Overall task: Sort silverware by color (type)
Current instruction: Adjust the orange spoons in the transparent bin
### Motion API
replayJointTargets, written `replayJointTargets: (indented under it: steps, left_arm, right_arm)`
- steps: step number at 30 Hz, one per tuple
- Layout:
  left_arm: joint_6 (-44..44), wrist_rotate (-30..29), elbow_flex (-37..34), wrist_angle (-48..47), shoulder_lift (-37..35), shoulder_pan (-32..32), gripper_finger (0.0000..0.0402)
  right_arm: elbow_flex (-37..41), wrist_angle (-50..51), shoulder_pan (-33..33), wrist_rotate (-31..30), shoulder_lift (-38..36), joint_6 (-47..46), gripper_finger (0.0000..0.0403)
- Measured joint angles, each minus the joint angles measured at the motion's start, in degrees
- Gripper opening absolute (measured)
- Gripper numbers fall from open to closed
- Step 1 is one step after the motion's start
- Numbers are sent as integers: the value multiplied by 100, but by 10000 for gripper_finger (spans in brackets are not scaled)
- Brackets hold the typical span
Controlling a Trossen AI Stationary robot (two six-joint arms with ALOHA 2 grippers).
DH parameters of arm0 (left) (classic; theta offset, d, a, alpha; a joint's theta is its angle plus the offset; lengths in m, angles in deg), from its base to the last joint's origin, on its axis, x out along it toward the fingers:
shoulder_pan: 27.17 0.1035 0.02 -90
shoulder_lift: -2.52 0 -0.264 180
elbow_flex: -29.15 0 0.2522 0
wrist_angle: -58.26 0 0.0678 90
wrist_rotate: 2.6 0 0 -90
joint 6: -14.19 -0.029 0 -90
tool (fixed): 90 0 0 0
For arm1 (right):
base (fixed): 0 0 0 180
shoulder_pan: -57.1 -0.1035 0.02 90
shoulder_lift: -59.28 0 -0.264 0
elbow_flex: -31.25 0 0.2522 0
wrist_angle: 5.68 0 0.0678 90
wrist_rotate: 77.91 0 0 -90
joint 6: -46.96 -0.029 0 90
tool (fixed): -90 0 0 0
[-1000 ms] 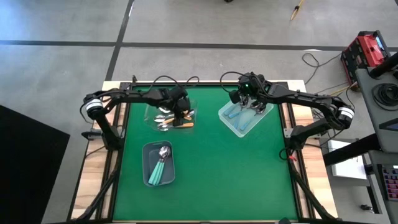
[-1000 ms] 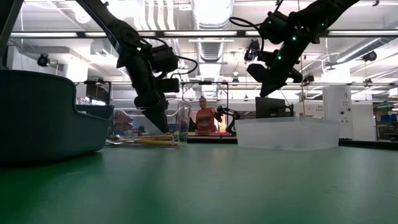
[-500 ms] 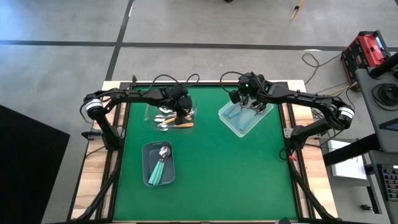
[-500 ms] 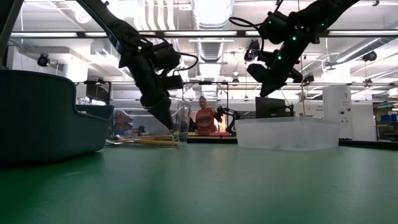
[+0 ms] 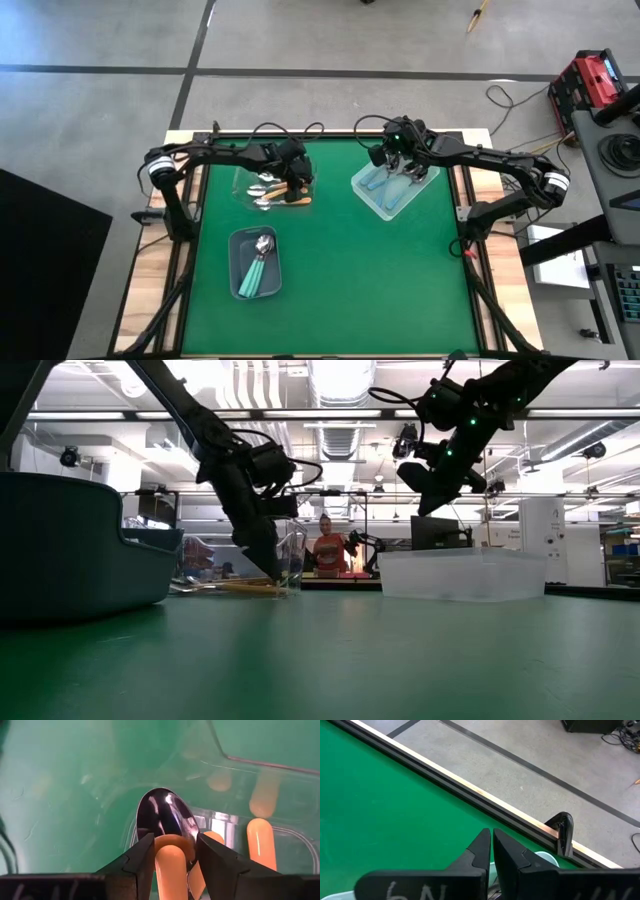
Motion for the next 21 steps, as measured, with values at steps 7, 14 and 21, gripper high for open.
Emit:
replayJointTargets:
  steps: [7, 14, 21]
  left_arm:
    - [-17, -158, 11, 55, 161, -2, 130]
    - [-15, -212, 9, 28, 122, -2, 130]
    - [20, -256, -9, -111, 10, 0, 130]
  right_arm:
    - [0, 0, 0, -1, 0, 0, 13]
    - [0, -2, 0, 0, 0, -2, 13]
    - [0, -1, 0, -2, 0, -2, 13]
